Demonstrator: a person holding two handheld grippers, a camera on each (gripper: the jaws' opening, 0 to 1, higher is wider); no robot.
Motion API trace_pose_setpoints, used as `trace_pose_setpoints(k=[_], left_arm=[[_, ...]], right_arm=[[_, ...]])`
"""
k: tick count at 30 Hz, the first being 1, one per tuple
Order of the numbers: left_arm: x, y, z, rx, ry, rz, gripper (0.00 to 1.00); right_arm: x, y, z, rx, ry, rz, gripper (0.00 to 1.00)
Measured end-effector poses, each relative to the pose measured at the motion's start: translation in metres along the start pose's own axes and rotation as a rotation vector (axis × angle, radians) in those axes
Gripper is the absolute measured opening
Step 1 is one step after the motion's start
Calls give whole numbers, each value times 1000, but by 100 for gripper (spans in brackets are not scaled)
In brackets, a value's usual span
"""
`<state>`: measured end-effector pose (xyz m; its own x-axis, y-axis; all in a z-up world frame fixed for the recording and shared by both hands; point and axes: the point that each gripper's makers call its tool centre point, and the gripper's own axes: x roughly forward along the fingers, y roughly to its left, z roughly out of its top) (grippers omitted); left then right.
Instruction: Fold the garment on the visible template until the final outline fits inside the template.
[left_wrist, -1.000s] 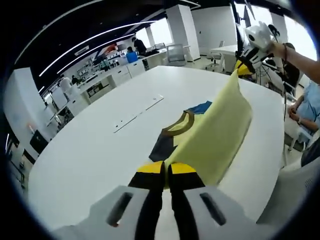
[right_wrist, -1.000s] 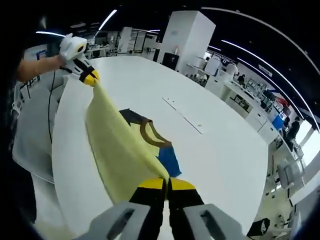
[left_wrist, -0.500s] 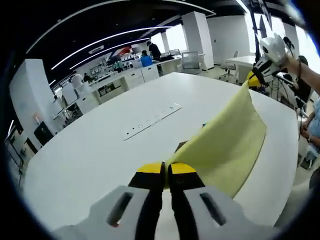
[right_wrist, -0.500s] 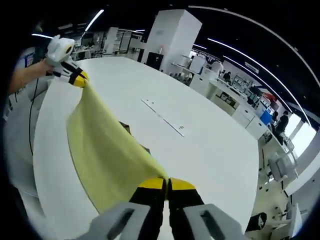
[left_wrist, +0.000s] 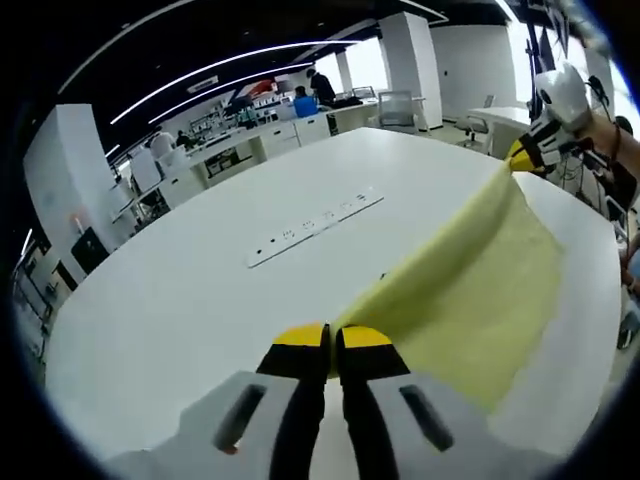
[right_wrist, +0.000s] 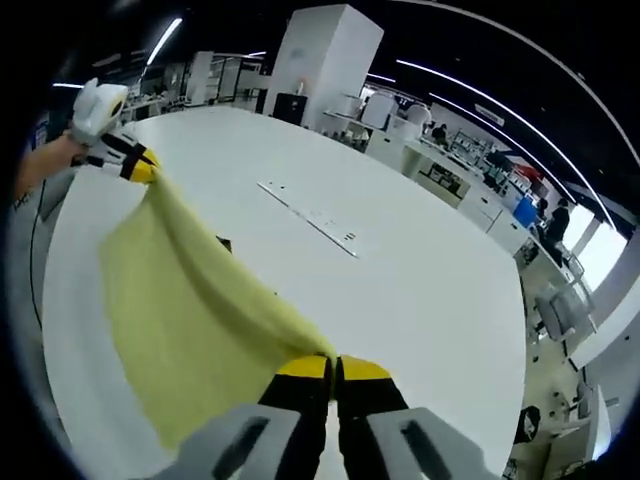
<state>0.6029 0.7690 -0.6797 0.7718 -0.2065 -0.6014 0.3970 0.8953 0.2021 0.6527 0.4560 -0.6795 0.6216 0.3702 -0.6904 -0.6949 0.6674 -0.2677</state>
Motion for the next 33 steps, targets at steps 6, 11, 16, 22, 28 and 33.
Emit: trace_pose_setpoints(k=[6,11,16,22,28,33], left_arm=[[26,-1,-22,-4,54,-19,0],[39,-1,-36,-45,74,-35,1],[49,-2,-49,-123,88,-38,1],[56,-6,-56,-60,90,-62,2],[59,-5,-54,-49,70,-90,4],[50,-10,-41,-41,-12,-148,23]], right_arm=[[25,4,-16,-24,43,-8,0],[45,8,-32,24,62,0,0],[55,11,-39,68,64,23,0],[67,14,-50,100,93,48,0],[71,18,-55,127,114,64,0],[63,16,-51,141,108,67,17]])
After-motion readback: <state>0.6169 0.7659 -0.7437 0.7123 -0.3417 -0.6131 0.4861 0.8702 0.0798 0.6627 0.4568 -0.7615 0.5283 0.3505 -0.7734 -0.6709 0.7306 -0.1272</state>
